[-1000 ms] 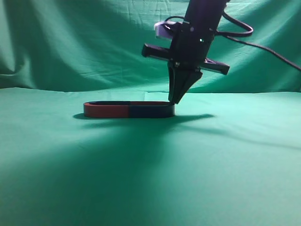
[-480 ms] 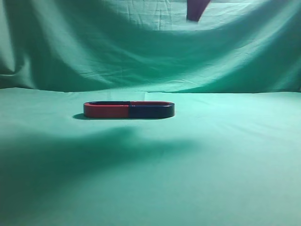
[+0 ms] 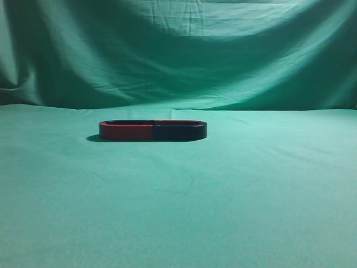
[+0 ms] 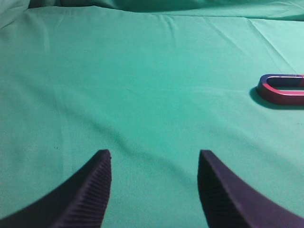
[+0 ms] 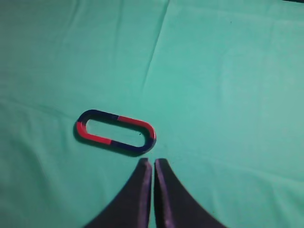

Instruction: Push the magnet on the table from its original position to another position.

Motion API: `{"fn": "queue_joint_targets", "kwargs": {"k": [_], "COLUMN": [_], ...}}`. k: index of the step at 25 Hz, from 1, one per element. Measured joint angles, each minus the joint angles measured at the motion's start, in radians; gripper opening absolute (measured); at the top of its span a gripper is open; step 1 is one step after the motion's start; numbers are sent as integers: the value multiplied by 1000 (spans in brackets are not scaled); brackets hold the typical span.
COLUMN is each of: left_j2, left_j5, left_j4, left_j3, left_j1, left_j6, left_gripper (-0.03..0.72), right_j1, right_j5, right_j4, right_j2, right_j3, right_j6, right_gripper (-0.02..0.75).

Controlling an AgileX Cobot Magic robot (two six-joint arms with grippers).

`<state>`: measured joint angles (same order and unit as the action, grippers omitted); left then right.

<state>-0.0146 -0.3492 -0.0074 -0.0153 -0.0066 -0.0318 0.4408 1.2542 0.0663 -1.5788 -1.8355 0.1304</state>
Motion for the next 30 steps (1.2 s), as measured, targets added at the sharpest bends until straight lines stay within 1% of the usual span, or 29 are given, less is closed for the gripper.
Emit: {"fn": "queue_joint_targets", "kwargs": {"k": [4,8,12,17,28,30], "left_j2": [0,0,0,0,0,0], "left_j5": [0,0,0,0,0,0], "left_j4": [0,0,0,0,0,0], "left_j3": [0,0,0,0,0,0], "left_j1": [0,0,0,0,0,0], "left_j6": [0,0,0,0,0,0], "left_gripper": [372,372,372,372,372,372], "right_j1": [0,0,0,0,0,0], "right_j5": [6,6,-60,-151,-363,-376], "right_j4": [0,0,0,-1,2,5], "right_j2": [148,304,473,690,1094,1158], "right_j3": [115,295,513,715,954,994], "right_j6": [4,15,37,45,45,45], "right_gripper": [0,0,0,0,0,0]}}
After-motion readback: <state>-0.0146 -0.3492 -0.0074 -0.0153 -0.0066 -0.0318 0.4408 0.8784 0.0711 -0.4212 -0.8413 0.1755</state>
